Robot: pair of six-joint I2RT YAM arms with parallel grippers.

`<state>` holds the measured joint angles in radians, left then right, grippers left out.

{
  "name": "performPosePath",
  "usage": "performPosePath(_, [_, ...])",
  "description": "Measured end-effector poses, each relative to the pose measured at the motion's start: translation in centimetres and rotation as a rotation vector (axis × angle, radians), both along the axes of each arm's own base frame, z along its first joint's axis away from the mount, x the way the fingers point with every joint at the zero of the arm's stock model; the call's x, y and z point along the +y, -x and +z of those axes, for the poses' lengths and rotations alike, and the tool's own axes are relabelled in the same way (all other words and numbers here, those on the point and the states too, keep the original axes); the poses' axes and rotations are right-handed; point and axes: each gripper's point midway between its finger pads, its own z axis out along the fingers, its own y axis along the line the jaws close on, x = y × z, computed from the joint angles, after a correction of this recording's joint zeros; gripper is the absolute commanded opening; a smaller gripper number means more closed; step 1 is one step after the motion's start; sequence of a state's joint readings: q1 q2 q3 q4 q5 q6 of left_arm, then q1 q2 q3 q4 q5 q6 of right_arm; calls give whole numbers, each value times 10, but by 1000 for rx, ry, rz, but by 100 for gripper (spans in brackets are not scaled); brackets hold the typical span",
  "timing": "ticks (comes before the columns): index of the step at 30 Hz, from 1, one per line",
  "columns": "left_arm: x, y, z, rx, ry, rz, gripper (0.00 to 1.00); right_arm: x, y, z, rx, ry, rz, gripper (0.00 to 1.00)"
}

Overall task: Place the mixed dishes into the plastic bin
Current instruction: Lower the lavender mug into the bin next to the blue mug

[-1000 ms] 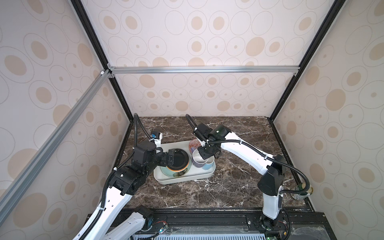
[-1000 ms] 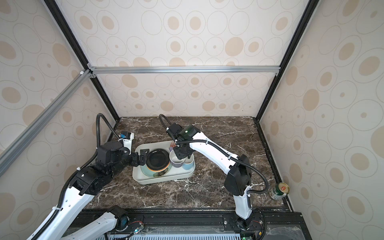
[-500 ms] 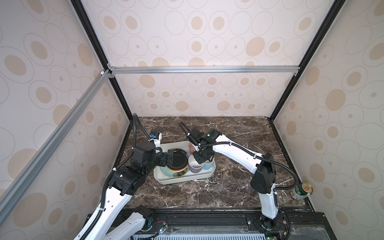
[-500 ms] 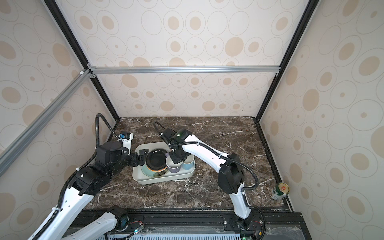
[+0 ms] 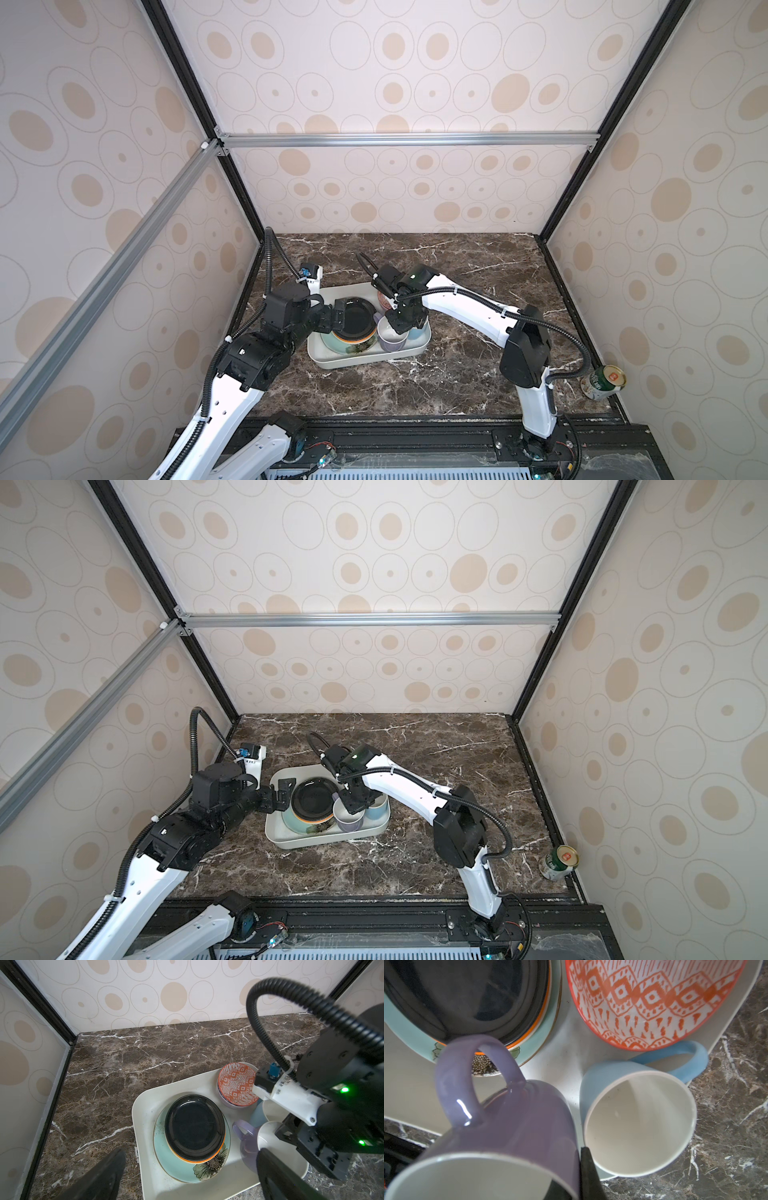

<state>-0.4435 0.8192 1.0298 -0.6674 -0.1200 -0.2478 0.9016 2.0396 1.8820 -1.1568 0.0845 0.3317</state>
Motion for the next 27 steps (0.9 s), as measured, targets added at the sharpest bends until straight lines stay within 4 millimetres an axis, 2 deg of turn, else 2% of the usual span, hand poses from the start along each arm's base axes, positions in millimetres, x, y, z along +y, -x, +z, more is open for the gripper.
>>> performPosePath(18, [0,-3,-5,17,-9,3,99,-4,-7,-38,-24,49,-1,5])
performPosePath(23, [-1,-5,-7,23,-10,2,99,-3,-7,-42,-27,54,1,13])
performPosePath(27, [-1,-6,-8,23,-10,3,99,-3,-4,-46,-20,62,17,27])
